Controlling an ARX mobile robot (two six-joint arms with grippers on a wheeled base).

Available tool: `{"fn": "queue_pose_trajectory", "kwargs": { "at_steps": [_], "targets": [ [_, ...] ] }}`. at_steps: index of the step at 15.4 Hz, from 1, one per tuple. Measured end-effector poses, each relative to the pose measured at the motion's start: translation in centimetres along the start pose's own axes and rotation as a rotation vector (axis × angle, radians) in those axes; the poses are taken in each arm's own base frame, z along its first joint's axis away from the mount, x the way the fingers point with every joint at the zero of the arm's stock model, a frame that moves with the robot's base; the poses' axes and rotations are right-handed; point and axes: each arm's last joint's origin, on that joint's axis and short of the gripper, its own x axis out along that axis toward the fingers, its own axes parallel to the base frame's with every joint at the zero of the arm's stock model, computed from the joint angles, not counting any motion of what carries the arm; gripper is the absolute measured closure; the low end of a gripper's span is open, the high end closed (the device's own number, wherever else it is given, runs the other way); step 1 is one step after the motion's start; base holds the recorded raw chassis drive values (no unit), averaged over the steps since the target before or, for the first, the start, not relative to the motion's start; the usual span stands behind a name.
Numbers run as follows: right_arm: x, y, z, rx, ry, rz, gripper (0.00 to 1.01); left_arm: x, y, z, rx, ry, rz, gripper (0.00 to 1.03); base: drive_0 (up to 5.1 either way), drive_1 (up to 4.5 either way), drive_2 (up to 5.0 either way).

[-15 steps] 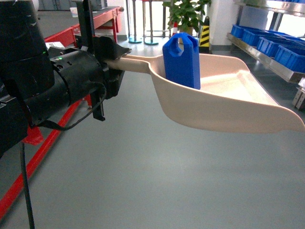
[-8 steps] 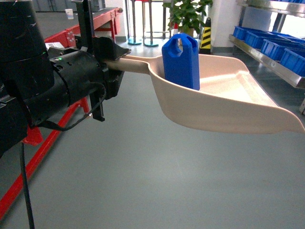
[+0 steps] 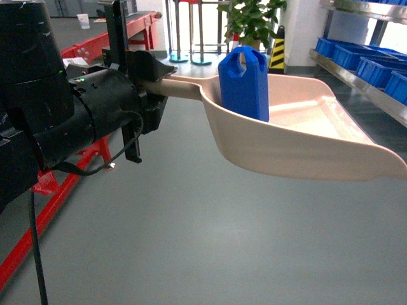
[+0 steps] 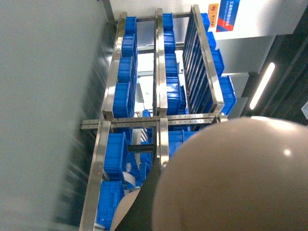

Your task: Place part in tray to right shelf

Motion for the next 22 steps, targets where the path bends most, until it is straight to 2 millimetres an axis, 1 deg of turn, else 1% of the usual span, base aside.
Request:
{"fn": "queue_pose_trajectory", "kwargs": {
  "at_steps": [22],
  "targets": [
    [0.0, -0.01, -0.02, -0.001, 0.002, -0.002, 0.03, 0.02, -0.03, 0.0, 0.0, 0.0, -0.001, 0.89, 0.0, 4.27, -4.3]
  ]
}}
